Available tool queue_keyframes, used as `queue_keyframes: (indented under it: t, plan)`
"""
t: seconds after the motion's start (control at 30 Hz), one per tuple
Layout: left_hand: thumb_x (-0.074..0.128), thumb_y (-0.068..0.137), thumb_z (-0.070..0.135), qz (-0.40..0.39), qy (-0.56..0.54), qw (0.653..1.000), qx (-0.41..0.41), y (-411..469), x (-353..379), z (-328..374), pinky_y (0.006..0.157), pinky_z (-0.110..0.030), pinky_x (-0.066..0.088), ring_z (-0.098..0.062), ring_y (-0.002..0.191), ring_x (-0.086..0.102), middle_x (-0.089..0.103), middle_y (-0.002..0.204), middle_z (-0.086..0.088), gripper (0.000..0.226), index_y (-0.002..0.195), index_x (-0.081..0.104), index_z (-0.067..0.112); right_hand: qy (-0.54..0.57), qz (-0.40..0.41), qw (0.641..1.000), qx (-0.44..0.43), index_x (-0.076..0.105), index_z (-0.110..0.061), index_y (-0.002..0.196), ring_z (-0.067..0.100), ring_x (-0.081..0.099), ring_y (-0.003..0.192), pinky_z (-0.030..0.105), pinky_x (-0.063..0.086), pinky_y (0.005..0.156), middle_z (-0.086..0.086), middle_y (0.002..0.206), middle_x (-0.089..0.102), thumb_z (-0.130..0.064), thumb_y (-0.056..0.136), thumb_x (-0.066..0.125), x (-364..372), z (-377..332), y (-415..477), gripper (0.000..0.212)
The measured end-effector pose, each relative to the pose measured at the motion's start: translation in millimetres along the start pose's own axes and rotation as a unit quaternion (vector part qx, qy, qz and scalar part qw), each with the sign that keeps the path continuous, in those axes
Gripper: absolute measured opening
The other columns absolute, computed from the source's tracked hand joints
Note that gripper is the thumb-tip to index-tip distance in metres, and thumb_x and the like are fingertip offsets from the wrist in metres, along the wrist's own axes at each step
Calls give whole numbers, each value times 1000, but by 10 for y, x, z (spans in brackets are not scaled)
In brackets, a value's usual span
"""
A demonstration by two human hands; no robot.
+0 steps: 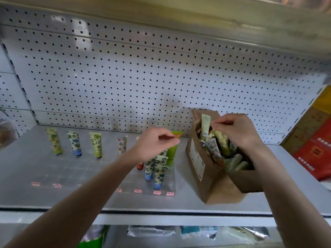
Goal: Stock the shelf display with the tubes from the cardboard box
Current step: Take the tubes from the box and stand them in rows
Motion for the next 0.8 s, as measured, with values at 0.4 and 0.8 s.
queue_keyframes:
  t: [0.4, 0.8]
  plan:
    - [67, 84, 22, -20, -23, 999, 37, 307, 593, 330, 75, -32, 52, -13, 77, 64, 70, 82, 1, 14, 90, 73, 11, -166, -21, 981, 95, 66, -5, 103, 19, 51, 90, 29, 38, 78, 5, 95, 61, -19, 83, 68, -431, 742, 165, 25]
    - [66, 85, 21, -5, -19, 1000, 22, 418, 669, 316, 74, -31, 50, -13, 78, 63, 70, 82, 0, 14, 89, 72, 9, -238, -94, 957, 137, 63, 8, 97, 23, 50, 67, 28, 36, 54, 11, 74, 54, -11, 81, 64, -193, 1034, 496, 24]
Point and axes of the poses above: each hand's wrist, its own y-axis towards the middle knuckle, its own x-axis out of the palm, z = x × y, the point moved 8 cm from there along y, towards the middle knuckle
